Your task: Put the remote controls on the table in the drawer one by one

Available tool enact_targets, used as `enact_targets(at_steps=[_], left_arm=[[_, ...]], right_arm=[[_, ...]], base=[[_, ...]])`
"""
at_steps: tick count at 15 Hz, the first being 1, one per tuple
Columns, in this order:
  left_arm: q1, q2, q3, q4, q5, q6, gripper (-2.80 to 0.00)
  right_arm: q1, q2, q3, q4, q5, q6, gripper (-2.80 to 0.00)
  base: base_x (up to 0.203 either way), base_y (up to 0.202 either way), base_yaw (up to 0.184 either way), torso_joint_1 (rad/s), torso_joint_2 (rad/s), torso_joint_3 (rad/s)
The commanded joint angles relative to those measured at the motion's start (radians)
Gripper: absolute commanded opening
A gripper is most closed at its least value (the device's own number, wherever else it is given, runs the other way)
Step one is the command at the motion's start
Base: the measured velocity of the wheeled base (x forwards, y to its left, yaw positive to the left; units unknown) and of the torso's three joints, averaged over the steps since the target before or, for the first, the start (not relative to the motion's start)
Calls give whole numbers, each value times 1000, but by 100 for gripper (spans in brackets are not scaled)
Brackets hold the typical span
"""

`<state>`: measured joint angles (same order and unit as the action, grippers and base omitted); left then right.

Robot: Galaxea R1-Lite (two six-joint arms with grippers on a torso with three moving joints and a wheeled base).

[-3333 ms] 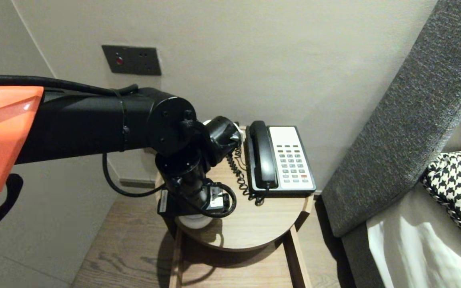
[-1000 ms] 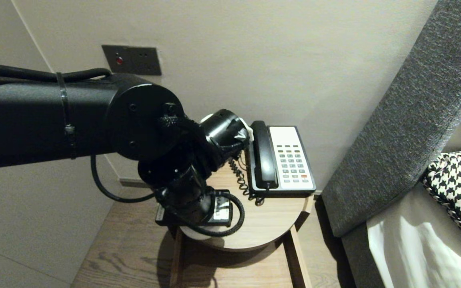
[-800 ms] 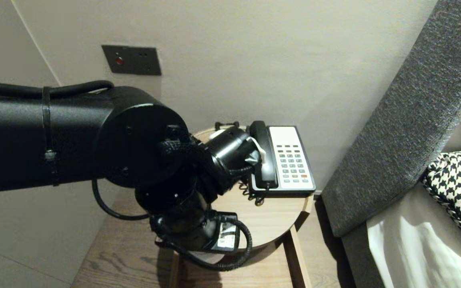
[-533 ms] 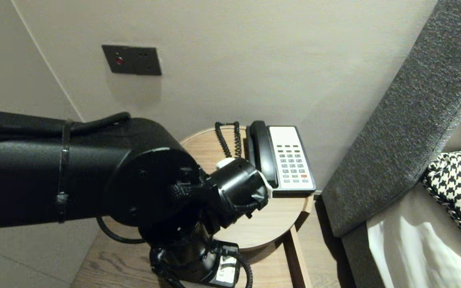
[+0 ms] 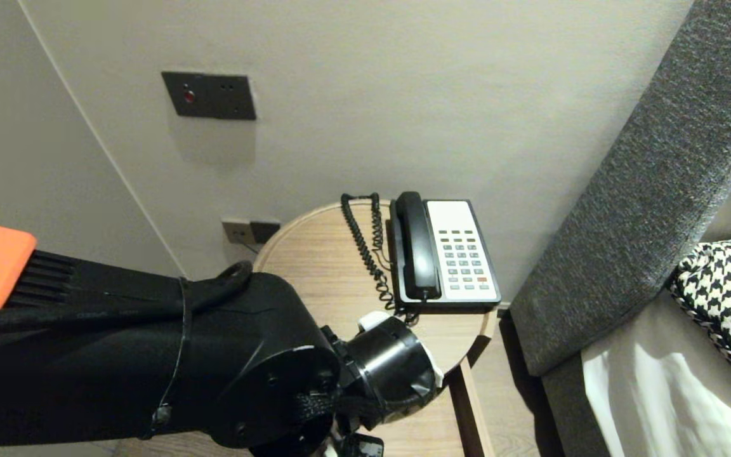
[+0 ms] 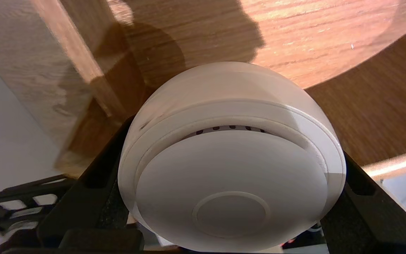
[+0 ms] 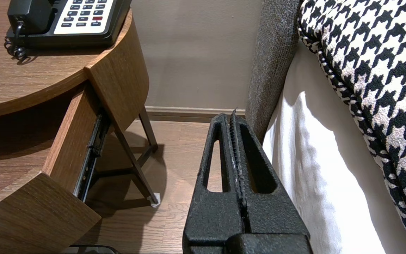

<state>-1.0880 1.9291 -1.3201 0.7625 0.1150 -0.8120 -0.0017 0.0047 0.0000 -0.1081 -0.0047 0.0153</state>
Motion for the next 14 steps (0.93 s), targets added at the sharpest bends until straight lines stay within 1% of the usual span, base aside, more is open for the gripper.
enact_targets(at_steps=[1, 4, 6, 8, 11, 14], left_arm=[[-9, 20, 27, -22, 2, -13, -280], [-15, 36, 58, -86, 2, -25, -280], [-16, 48, 83, -149, 2, -39, -280], [-16, 55, 123, -207, 7, -41, -280], [-16, 57, 188, -264, 8, -41, -280], [-15, 75, 208, -333, 9, -41, -280]], right_arm=[[0, 1, 40, -1, 0, 0, -280], [0, 1, 40, -1, 0, 0, -280], [0, 1, 40, -1, 0, 0, -280], [0, 1, 40, -1, 0, 0, -280], [-1, 1, 40, -1, 0, 0, -280], [0, 1, 40, -1, 0, 0, -280]], base=[[0, 0, 0, 0, 0, 0], [0, 0, 0, 0, 0, 0], [0, 0, 0, 0, 0, 0], [0, 0, 0, 0, 0, 0], [0, 0, 0, 0, 0, 0], [0, 0, 0, 0, 0, 0]])
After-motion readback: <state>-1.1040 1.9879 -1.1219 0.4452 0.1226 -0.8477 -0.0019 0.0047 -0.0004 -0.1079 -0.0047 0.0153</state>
